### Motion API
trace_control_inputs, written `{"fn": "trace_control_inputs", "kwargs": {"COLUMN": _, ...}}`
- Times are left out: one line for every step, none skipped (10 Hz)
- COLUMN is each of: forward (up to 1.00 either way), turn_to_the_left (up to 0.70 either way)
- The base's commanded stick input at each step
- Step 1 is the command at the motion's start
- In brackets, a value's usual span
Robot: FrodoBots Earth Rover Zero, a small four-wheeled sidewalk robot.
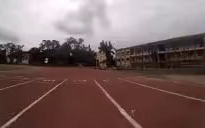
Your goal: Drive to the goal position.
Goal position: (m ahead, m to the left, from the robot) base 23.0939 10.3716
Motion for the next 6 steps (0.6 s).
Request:
{"fn": "trace_control_inputs", "kwargs": {"forward": 0.7, "turn_to_the_left": 0.0}}
{"fn": "trace_control_inputs", "kwargs": {"forward": 0.7, "turn_to_the_left": 0.0}}
{"fn": "trace_control_inputs", "kwargs": {"forward": 0.7, "turn_to_the_left": 0.0}}
{"fn": "trace_control_inputs", "kwargs": {"forward": 0.7, "turn_to_the_left": 0.0}}
{"fn": "trace_control_inputs", "kwargs": {"forward": 0.7, "turn_to_the_left": 0.0}}
{"fn": "trace_control_inputs", "kwargs": {"forward": 0.7, "turn_to_the_left": 0.0}}
